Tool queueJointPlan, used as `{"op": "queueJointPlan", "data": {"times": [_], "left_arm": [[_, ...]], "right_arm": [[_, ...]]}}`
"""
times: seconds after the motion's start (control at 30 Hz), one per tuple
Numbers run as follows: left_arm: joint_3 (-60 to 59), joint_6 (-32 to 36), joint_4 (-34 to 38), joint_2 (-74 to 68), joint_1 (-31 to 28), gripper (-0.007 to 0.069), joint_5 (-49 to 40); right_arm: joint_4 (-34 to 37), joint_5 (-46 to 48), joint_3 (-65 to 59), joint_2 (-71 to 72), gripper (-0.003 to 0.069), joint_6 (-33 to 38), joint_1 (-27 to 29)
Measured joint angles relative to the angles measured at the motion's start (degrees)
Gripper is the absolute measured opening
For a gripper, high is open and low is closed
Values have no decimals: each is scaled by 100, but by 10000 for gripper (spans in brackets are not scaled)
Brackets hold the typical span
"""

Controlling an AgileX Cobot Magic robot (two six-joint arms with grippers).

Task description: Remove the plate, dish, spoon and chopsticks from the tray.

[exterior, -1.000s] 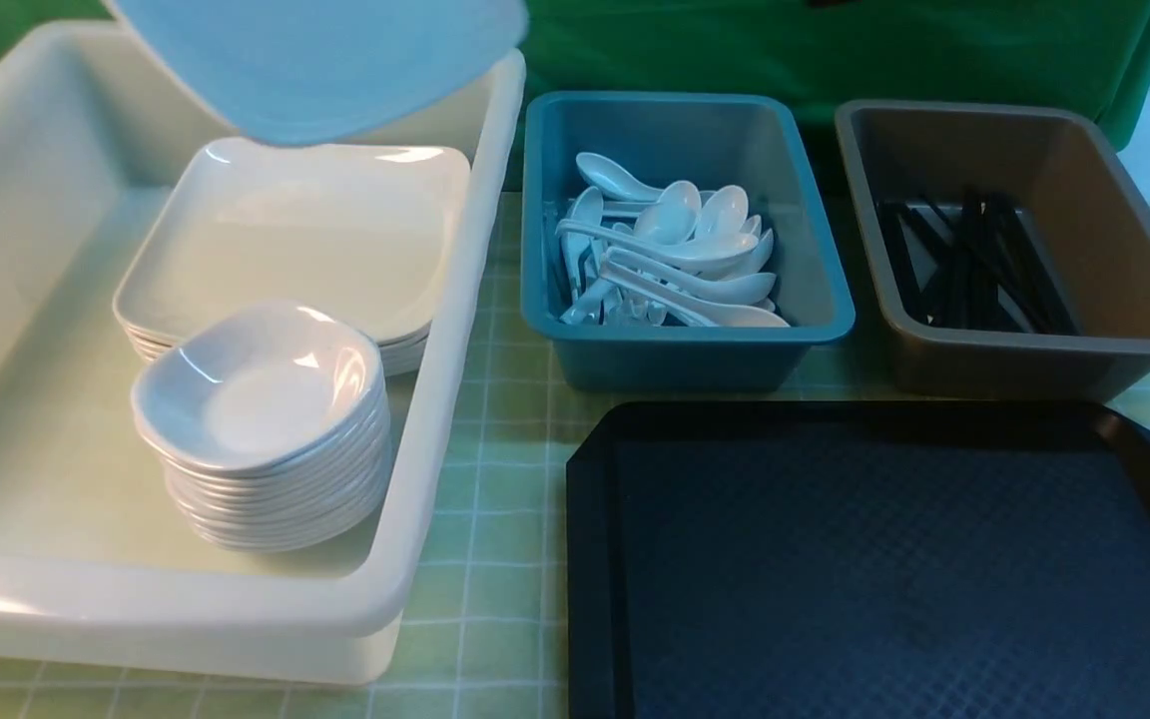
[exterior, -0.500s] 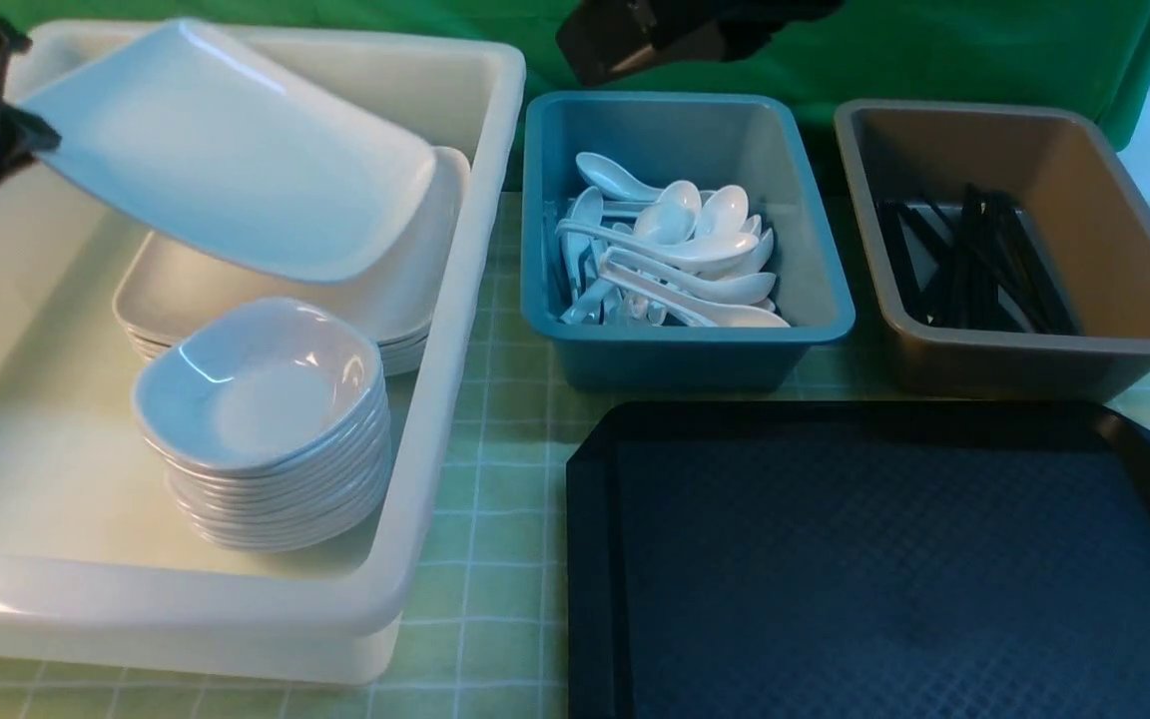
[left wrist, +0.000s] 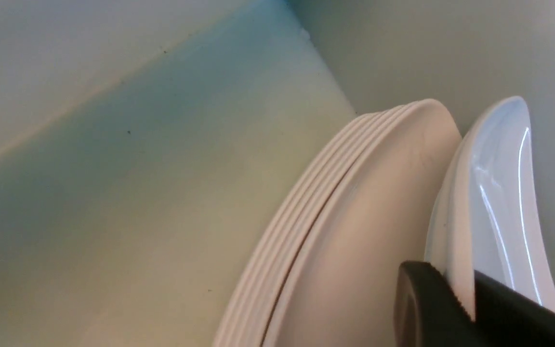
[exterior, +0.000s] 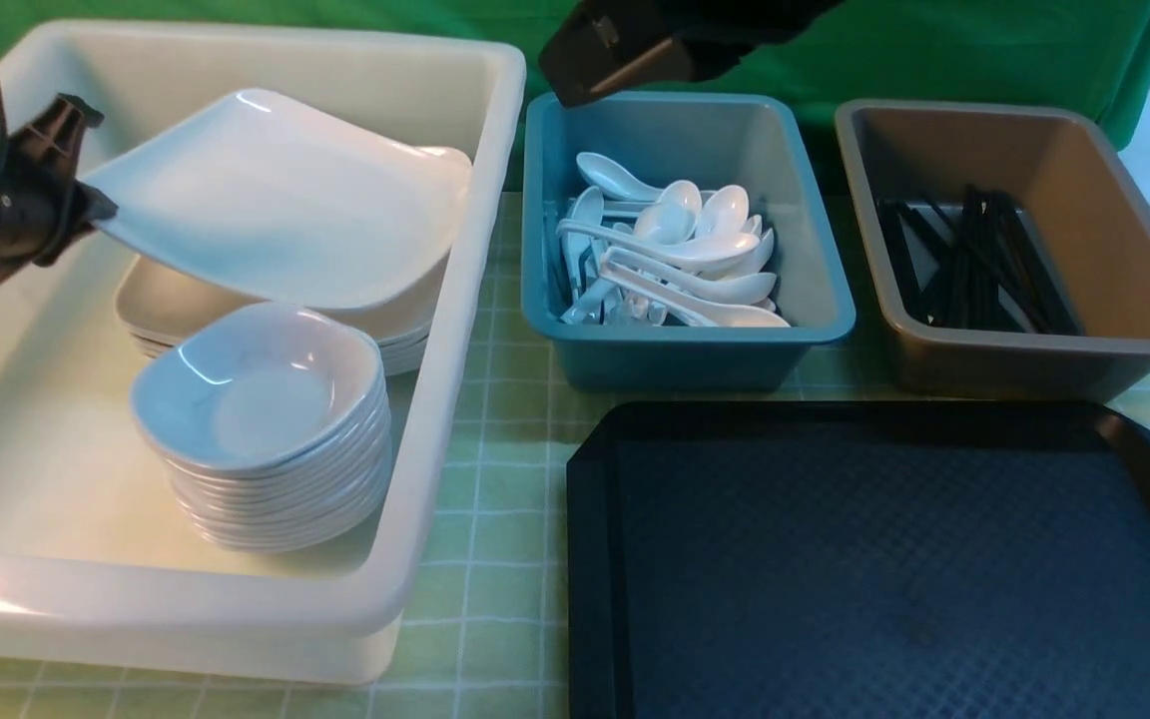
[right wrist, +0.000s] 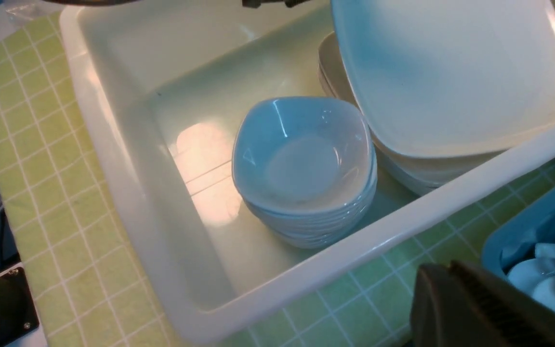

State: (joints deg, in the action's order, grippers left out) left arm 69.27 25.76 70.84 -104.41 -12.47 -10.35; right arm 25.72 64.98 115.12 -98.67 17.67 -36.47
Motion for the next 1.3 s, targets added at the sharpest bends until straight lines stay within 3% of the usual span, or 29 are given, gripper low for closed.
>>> {"op": "queueJointPlan", "data": {"times": [0.07, 0.17, 0.37, 0.5, 0.67, 0.8, 0.93, 0.97, 1.07, 1.2, 1.3], "left_arm": [[-1, -54, -101, -47, -6, 46, -60], [-1, -200, -589, -112, 0, 138, -321], [6, -749, -2021, -29, 27, 372, -771], [6, -1080, -2780, 233, -18, 454, -1108], [18, -1125, -3118, 532, -18, 466, -1462], [18, -1007, -3462, 830, -18, 440, -1829], [18, -185, -3606, 1300, 165, 283, -2343], [18, 90, -3622, 1546, 353, 162, -2609], [18, 498, -3622, 2108, 837, 24, -3139], [24, 651, -3646, 3036, 1759, -14, -3945], [1, 329, -3910, 3632, 2380, -19, -4511]], "right_arm": [[5, 0, 0, 0, 7, 0, 0], [11, 0, 0, 0, 8, -6, 0], [11, 95, 0, 0, 8, -6, -4], [11, 153, 0, 0, 8, -11, -4], [11, 172, 0, 0, 8, -16, -4], [11, 172, 0, 0, 8, -16, -4], [-140, 144, 12, 17, 8, -23, 6], [-407, 145, 43, 60, 8, -98, 38], [-1303, 281, 57, 295, 8, -560, 170], [-2847, 400, -280, 1185, 8, -1431, 447], [-3407, 404, -746, 1918, 8, -1862, 489]]}}
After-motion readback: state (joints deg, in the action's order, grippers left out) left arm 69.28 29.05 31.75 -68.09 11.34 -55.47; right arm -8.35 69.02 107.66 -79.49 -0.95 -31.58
